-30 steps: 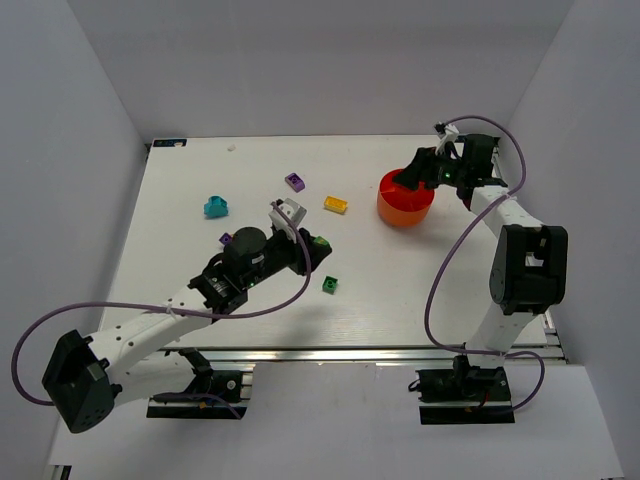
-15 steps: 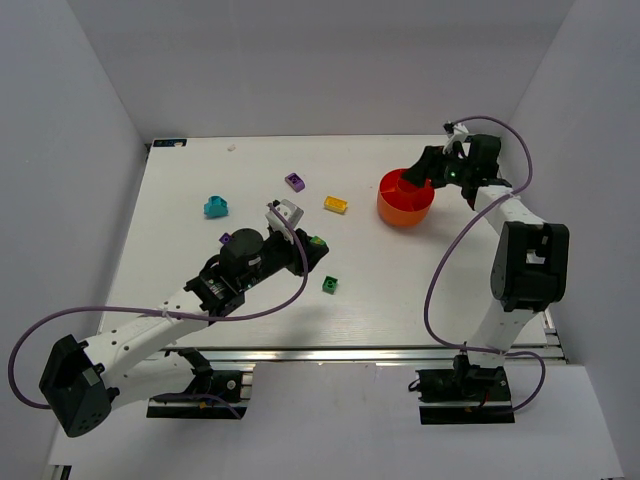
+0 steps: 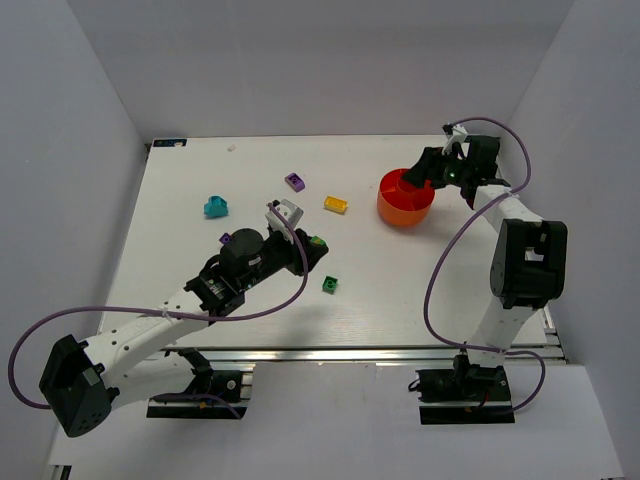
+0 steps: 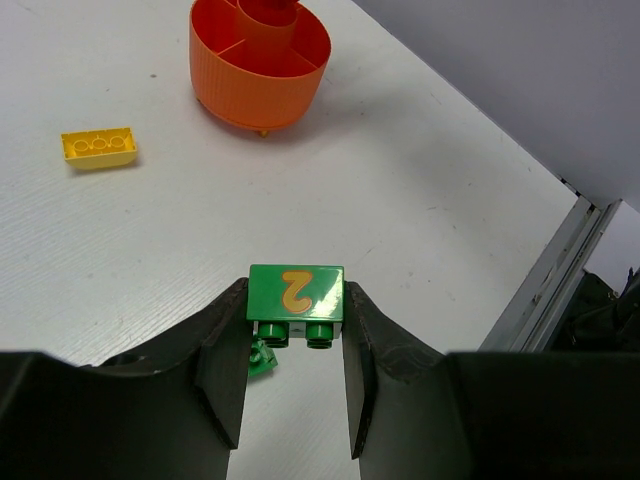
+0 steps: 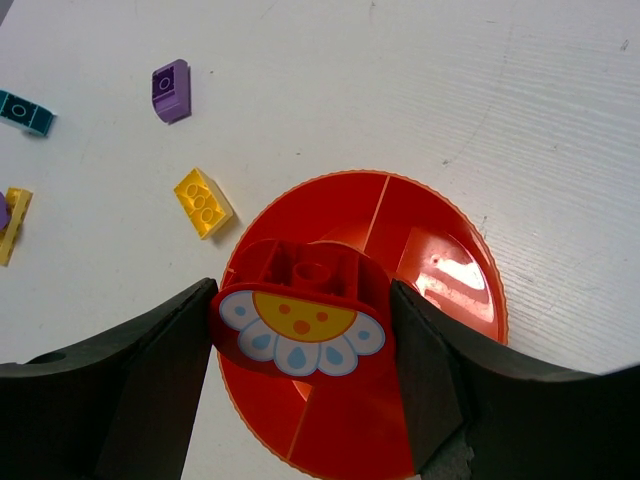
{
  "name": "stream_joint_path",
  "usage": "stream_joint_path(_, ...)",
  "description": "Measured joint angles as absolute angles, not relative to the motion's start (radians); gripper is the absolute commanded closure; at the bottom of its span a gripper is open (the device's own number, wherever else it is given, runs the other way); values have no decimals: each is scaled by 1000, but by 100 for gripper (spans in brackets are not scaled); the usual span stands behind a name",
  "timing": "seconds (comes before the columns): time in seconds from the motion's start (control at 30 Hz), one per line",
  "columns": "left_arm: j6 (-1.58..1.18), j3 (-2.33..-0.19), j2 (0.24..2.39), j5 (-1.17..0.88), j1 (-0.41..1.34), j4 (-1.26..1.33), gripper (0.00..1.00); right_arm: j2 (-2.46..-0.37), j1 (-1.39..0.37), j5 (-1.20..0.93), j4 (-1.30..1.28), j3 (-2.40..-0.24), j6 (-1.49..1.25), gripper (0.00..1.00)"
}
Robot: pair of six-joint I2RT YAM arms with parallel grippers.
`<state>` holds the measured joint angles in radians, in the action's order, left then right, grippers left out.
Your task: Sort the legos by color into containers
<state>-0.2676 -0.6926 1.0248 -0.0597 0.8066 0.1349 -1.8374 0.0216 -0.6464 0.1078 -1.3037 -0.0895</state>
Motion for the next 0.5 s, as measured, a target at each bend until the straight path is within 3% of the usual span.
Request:
stream_joint_path(0.07, -267, -693, 1024, -60, 807, 135, 100, -1838, 22, -646, 108, -1304, -89, 69)
stream_joint_path(0.1, -266, -693, 1025, -60, 807, 135, 100, -1838, 22, -646, 108, -1304, -89, 59)
stream_joint_path(0.2, -266, -693, 1025, -60, 807, 135, 100, -1839, 21, -647, 108, -1304, -89, 46)
stream_joint_path(0.5, -266, -693, 1025, -60, 807, 135, 100, -1839, 19, -646, 107, -1304, -86, 30)
